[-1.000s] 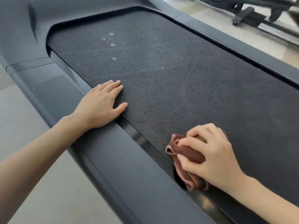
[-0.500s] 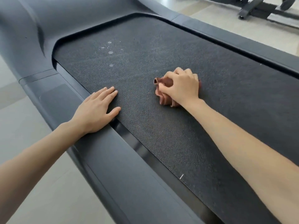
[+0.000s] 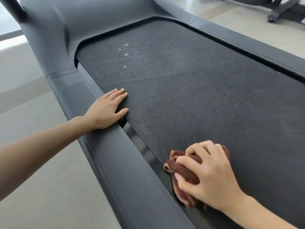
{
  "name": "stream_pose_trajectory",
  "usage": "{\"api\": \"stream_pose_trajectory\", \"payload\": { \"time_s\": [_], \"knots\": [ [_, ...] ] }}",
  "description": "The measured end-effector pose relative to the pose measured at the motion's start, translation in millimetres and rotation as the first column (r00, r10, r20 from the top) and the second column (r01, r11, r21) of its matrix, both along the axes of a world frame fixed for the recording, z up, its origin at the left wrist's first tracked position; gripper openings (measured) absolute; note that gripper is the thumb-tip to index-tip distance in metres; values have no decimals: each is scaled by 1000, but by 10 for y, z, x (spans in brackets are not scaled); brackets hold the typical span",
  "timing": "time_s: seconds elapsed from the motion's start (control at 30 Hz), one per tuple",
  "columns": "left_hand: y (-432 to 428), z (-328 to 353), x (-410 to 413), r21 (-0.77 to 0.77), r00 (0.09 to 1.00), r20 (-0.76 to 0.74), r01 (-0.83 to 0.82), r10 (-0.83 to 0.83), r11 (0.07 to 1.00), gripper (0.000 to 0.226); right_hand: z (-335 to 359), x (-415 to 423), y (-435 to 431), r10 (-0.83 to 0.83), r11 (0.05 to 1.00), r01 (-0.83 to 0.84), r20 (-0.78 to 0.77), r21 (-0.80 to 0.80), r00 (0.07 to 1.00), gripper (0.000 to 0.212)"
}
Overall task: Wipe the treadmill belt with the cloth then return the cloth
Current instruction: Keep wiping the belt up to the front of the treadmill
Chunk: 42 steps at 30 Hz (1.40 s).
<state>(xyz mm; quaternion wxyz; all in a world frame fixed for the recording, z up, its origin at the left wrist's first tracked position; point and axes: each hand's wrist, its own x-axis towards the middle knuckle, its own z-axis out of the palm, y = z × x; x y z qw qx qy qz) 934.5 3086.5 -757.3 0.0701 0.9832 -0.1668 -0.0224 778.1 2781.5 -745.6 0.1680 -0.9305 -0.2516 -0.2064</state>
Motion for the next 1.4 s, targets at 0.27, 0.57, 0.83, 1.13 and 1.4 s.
{"api": "stream_pose_trajectory", "payload": {
  "time_s": [0.27,0.57,0.83,1.13,1.4],
  "knots": [
    [44,-56,25,17,999,29,43,-43,999,92,-70,927,690,-40,999,41,42,-4,998,24],
    [714,55,736,63,975,22,219,-221,974,82,-63,1912,1363,-287,954,289,28,-84,957,36],
    [1199,-22,1339,-112,965,42,263,-260,958,77,37,942,976,-251,966,247,-51,-75,967,20],
    [1239,-77,1450,-149,959,48,285,-281,947,77,-61,2148,1952,-470,883,468,-33,-44,882,30],
    [1221,-54,1436,-85,963,23,268,-267,960,59,26,2289,2055,-566,824,550,-176,-134,805,36]
  ]
}}
